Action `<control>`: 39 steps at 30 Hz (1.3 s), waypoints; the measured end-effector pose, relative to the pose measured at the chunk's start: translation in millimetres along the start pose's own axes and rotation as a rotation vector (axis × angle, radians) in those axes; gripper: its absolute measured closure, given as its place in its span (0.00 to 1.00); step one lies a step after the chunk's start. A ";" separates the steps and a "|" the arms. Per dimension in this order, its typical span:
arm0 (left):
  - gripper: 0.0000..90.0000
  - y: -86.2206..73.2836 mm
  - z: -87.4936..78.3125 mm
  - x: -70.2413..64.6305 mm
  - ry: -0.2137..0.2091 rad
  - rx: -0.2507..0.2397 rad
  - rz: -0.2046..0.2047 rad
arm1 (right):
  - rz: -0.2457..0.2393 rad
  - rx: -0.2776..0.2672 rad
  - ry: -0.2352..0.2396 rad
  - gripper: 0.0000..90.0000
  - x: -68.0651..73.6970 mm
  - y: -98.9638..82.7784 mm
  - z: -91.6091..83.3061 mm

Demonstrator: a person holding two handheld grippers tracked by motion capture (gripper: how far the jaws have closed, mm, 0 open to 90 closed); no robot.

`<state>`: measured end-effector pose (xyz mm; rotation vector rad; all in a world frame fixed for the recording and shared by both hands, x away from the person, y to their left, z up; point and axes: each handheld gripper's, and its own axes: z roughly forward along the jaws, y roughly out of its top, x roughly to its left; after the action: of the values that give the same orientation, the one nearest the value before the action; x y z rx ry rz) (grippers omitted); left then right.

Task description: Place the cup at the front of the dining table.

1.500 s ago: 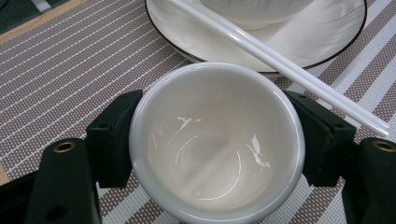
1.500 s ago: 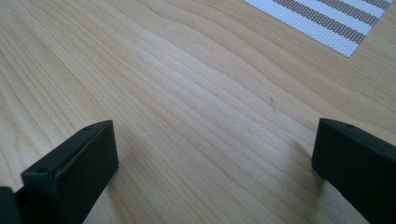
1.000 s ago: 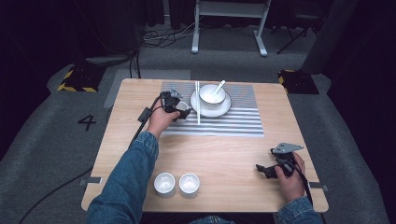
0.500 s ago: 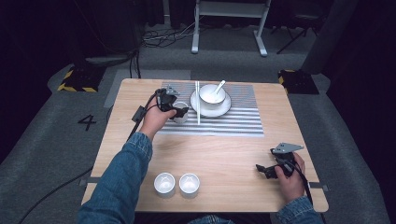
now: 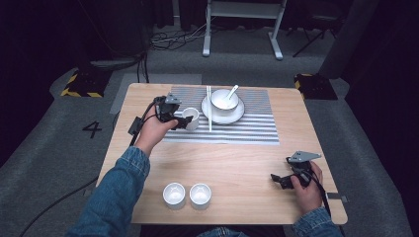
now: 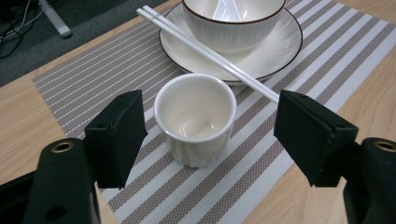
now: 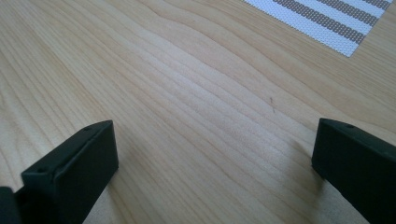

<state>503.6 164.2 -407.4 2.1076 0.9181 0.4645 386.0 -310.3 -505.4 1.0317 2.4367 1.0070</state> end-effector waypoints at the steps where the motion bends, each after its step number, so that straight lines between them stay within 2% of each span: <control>1: 0.28 0.0 0.0 0.0 0.000 0.000 0.000 | 0.000 0.000 0.000 0.01 0.0 0.0 0.0; 10: 0.28 -14.5 -25.4 -2.8 0.003 -0.004 -0.001 | 0.000 0.000 0.000 0.01 0.0 0.0 0.0; 14: 0.28 -20.8 -37.0 -6.7 0.020 0.002 0.026 | 0.000 0.000 0.000 0.01 0.0 0.0 0.0; 17: 0.29 -23.6 -46.6 -11.0 0.023 0.022 -0.004 | 0.000 0.000 0.000 0.01 0.0 0.0 0.0; 22: 0.29 -29.4 -58.9 -17.8 0.036 0.043 0.006 | 0.000 0.000 0.000 0.01 0.0 0.0 0.0; 24: 0.29 -33.3 -66.4 -20.1 0.044 0.034 0.016 | 0.000 0.000 0.000 0.01 0.0 0.0 0.0; 28: 0.28 -38.6 -73.6 -20.5 0.036 0.036 0.014 | 0.000 0.000 0.000 0.01 0.0 0.0 0.0; 39: 0.28 -70.0 -95.5 -22.8 0.048 0.051 -0.019 | 0.000 0.000 0.000 0.01 0.0 0.0 0.0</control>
<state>400.7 226.8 -401.8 2.1403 0.9854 0.4882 386.0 -310.3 -505.4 1.0318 2.4364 1.0070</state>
